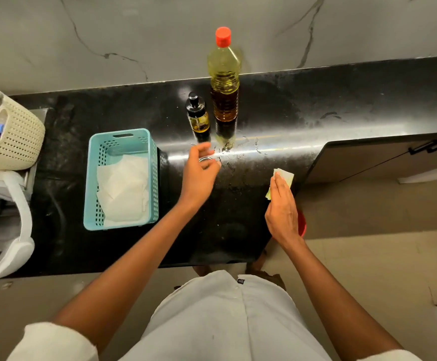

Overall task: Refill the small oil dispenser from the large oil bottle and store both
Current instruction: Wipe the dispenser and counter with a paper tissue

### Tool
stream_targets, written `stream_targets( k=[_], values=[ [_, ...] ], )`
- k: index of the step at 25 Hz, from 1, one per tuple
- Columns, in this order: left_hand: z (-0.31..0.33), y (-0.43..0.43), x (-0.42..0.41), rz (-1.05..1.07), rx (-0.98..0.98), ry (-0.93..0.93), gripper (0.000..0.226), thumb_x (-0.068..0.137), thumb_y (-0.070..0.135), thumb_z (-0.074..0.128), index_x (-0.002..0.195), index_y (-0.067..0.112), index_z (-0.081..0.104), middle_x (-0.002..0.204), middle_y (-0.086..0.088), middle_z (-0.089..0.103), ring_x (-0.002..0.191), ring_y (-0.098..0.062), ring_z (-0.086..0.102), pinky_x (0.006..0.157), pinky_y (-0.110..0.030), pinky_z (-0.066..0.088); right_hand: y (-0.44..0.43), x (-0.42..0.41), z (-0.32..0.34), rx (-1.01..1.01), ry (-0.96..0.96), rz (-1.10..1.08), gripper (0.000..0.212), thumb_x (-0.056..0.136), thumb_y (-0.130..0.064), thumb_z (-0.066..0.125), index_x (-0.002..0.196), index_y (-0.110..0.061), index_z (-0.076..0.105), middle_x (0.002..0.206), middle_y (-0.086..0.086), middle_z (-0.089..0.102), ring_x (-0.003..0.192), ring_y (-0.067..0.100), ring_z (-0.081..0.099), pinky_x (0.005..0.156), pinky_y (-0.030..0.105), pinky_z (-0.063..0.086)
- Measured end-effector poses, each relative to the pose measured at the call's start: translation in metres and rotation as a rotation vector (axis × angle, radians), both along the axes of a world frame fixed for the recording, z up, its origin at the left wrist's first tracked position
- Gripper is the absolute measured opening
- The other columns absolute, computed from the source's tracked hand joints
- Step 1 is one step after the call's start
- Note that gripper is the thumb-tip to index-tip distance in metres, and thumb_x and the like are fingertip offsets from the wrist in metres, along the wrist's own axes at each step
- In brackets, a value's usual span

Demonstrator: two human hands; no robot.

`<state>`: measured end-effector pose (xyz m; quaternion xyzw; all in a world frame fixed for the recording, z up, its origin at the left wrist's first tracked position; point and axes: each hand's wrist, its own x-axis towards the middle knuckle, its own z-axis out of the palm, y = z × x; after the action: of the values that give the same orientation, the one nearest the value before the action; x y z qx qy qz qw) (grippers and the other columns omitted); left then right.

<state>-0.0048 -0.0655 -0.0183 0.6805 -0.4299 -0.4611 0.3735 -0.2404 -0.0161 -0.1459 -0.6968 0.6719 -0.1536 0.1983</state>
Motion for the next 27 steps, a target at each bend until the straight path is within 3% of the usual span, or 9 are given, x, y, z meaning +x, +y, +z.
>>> stream_targets(
  k=[3, 6, 9, 12, 14, 17, 21, 27],
  values=[
    [-0.021, 0.041, 0.009, -0.099, 0.034, -0.111, 0.044, 0.102, 0.013, 0.067, 0.144, 0.021, 0.057, 0.142, 0.007, 0.060, 0.133, -0.010, 0.057, 0.113, -0.033, 0.050, -0.006, 0.008, 0.004, 0.059, -0.033, 0.001, 0.066, 0.098, 0.006, 0.048, 0.162, 0.000, 0.034, 0.171, 0.015, 0.030, 0.160, 0.028, 0.026, 0.130, 0.048, 0.029],
    [-0.037, 0.072, 0.030, -0.117, 0.096, -0.270, 0.053, 0.104, 0.018, 0.065, 0.154, 0.022, 0.049, 0.156, 0.004, 0.052, 0.148, -0.013, 0.045, 0.124, -0.037, 0.039, -0.018, 0.020, 0.024, 0.094, -0.126, -0.113, 0.068, 0.099, -0.001, 0.053, 0.163, -0.002, 0.031, 0.171, 0.013, 0.027, 0.158, 0.030, 0.026, 0.125, 0.039, 0.031],
    [-0.045, 0.093, 0.053, -0.104, 0.157, -0.305, 0.064, 0.107, 0.018, 0.060, 0.165, 0.021, 0.035, 0.170, 0.002, 0.037, 0.160, -0.015, 0.028, 0.131, -0.041, 0.028, -0.032, 0.030, 0.030, 0.085, -0.024, -0.168, 0.073, 0.100, -0.015, 0.052, 0.165, 0.000, 0.022, 0.174, 0.016, 0.017, 0.160, 0.033, 0.020, 0.127, 0.042, 0.028],
    [-0.048, 0.102, 0.060, -0.130, 0.172, -0.332, 0.068, 0.108, 0.017, 0.058, 0.168, 0.021, 0.028, 0.174, 0.003, 0.030, 0.162, -0.015, 0.023, 0.132, -0.041, 0.025, -0.040, 0.044, 0.021, 0.208, 0.072, -0.180, 0.088, 0.109, -0.057, 0.031, 0.167, 0.001, 0.000, 0.177, 0.017, -0.007, 0.165, 0.030, -0.004, 0.134, 0.043, 0.006],
    [-0.047, 0.104, 0.057, -0.159, 0.174, -0.382, 0.069, 0.109, 0.019, 0.057, 0.169, 0.021, 0.025, 0.176, 0.004, 0.023, 0.164, -0.013, 0.016, 0.133, -0.039, 0.022, -0.040, 0.053, 0.014, 0.238, 0.153, -0.181, 0.099, 0.105, -0.074, 0.017, 0.166, 0.001, -0.007, 0.175, 0.019, -0.014, 0.164, 0.030, -0.012, 0.134, 0.046, -0.001],
    [-0.045, 0.117, 0.054, -0.199, 0.192, -0.472, 0.070, 0.109, 0.023, 0.056, 0.170, 0.020, 0.022, 0.178, 0.005, 0.013, 0.165, -0.012, 0.008, 0.130, -0.033, 0.017, -0.048, 0.052, 0.011, 0.242, 0.200, -0.151, 0.101, 0.104, -0.077, 0.012, 0.166, 0.000, -0.008, 0.175, 0.020, -0.014, 0.164, 0.030, -0.013, 0.134, 0.047, -0.002],
    [-0.042, 0.160, 0.063, -0.184, 0.175, -0.553, 0.066, 0.108, 0.020, 0.058, 0.168, 0.020, 0.031, 0.176, 0.007, 0.022, 0.163, -0.011, 0.017, 0.121, -0.025, 0.023, -0.094, 0.039, 0.018, 0.256, 0.170, -0.098, 0.103, 0.101, -0.080, 0.010, 0.167, -0.003, -0.008, 0.176, 0.017, -0.014, 0.164, 0.028, -0.014, 0.134, 0.049, -0.001],
    [-0.060, 0.189, 0.084, -0.217, 0.224, -0.707, 0.082, 0.097, -0.008, 0.057, 0.168, 0.013, 0.024, 0.177, -0.003, 0.019, 0.164, -0.022, 0.018, 0.129, -0.047, 0.033, -0.152, 0.112, 0.025, 0.238, 0.142, 0.114, 0.105, 0.098, -0.082, 0.005, 0.168, -0.004, -0.006, 0.176, 0.017, -0.013, 0.163, 0.029, -0.012, 0.134, 0.051, 0.003]
  ],
)
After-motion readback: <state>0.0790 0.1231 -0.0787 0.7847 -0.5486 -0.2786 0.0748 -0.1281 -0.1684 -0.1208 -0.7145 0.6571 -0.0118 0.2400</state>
